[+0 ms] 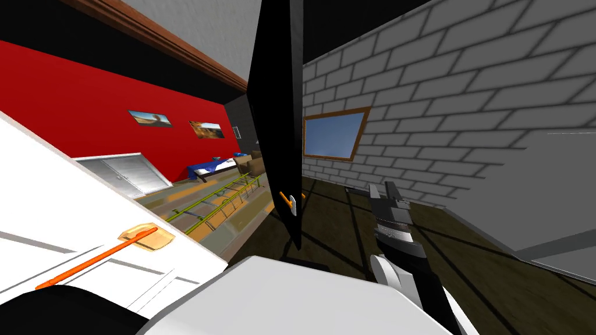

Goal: Pull the door open

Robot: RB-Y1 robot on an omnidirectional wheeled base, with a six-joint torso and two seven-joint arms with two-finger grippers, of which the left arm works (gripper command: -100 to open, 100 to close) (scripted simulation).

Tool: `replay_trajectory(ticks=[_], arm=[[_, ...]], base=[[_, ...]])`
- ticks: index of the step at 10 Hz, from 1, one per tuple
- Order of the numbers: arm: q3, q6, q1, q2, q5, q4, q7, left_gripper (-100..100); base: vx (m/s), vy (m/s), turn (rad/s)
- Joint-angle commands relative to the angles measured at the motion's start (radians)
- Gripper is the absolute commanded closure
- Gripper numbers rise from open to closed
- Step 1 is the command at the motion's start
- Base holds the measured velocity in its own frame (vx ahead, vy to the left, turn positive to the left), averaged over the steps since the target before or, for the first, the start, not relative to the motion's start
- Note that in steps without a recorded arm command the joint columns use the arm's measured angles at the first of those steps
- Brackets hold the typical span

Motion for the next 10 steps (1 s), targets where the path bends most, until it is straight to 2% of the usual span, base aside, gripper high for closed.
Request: replay_trajectory(ticks=[1,6,7,8,10], arm=[[0.043,-0.003,-0.006,0.007,-0.019,0.039,0.020,-100],[0.141,-0.012,-0.020,0.021,-0.061,0.128,0.065,-100],[0.129,-0.009,-0.021,0.021,-0.057,0.117,0.057,-100],[0.118,-0.026,-0.015,0.028,-0.059,0.133,0.067,-100],[0.104,-0.045,-0.009,0.036,-0.061,0.148,0.075,-100]], base=[[-0.012,0.051,-0.365],[-0.016,0.059,-0.267],[-0.005,0.026,-0.052],[0.072,0.108,0.161],[0.107,0.174,0.131]])
